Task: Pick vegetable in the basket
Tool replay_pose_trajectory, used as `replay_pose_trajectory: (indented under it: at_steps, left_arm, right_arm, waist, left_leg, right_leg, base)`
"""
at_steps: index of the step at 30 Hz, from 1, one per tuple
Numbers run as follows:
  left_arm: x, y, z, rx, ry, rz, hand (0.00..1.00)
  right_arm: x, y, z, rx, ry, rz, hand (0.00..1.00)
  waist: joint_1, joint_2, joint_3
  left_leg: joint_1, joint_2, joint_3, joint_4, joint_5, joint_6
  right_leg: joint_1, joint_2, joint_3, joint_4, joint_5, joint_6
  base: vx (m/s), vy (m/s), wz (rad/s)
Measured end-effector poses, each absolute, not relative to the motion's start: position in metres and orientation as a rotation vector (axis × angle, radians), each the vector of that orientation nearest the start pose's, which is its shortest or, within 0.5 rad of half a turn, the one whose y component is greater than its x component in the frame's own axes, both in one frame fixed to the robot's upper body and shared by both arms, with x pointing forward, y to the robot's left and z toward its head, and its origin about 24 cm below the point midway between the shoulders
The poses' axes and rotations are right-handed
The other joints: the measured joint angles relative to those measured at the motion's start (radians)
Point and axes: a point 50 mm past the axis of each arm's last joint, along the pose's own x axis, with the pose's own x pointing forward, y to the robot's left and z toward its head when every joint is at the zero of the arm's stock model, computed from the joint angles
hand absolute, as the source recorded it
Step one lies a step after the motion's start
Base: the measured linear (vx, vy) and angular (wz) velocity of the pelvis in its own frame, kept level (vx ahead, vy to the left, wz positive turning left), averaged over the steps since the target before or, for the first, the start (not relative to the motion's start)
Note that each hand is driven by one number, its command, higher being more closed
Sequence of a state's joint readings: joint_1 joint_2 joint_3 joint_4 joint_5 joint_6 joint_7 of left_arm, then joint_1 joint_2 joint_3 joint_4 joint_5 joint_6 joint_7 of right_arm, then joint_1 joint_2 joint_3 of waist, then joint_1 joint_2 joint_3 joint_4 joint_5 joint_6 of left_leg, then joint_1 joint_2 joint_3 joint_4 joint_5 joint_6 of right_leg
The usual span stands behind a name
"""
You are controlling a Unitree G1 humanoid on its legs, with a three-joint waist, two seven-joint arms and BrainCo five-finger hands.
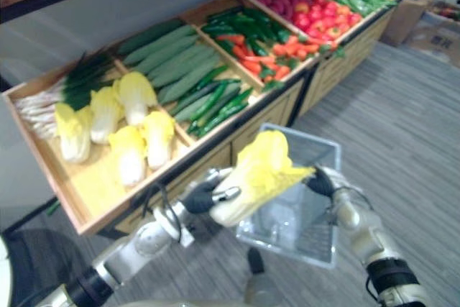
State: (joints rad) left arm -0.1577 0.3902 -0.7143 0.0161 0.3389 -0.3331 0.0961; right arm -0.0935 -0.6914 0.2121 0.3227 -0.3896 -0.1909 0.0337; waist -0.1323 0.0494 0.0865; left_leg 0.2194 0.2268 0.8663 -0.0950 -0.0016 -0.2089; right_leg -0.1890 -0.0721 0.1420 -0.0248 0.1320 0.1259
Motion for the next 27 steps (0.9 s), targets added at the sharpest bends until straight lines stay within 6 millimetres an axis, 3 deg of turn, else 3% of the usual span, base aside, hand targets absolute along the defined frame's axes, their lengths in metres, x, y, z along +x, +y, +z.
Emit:
replay_pose_trajectory:
  at_steps: [7, 17, 21, 27]
  left_arm:
    - [0.215, 0.033, 0.030, 0.695, -0.402, -0.858, 1.00]
    - [0.229, 0.022, 0.002, 0.864, -0.333, -0.891, 1.00]
    - [0.232, 0.025, -0.015, 0.965, -0.274, -0.918, 1.00]
    - [0.237, 0.027, -0.031, 1.087, -0.209, -0.963, 1.00]
  right_arm:
    - [0.255, -0.230, 0.031, -1.013, 0.090, 0.436, 1.00]
    - [0.253, -0.229, 0.038, -0.943, 0.101, 0.467, 1.00]
    - [0.253, -0.221, 0.046, -0.890, 0.071, 0.507, 1.00]
    - [0.251, -0.212, 0.047, -0.868, 0.055, 0.558, 1.00]
  waist:
    - [-0.002, -0.007, -0.002]
    - [-0.019, -0.028, -0.007]
    - [-0.047, -0.032, -0.008]
    - [-0.055, -0.034, -0.007]
  left_leg:
    - [0.012, -0.001, 0.028, 0.000, -0.005, -0.006]
    - [0.012, -0.007, 0.050, 0.000, -0.005, -0.007]
    - [0.017, -0.007, 0.058, 0.000, -0.007, -0.010]
    - [0.027, -0.008, 0.068, 0.000, -0.010, -0.013]
  right_leg:
    - [-0.001, 0.003, -0.001, 0.009, -0.001, 0.000]
    - [-0.017, 0.008, 0.021, 0.011, -0.001, 0.000]
    - [-0.018, 0.014, 0.031, 0.011, 0.000, 0.000]
    - [-0.017, 0.022, 0.049, 0.011, 0.001, 0.001]
  base:
    - [-0.03, 0.017, -0.07]
    - [-0.06, 0.009, -0.06]
    - [-0.05, 0.010, -0.08]
    - [-0.06, 0.007, -0.08]
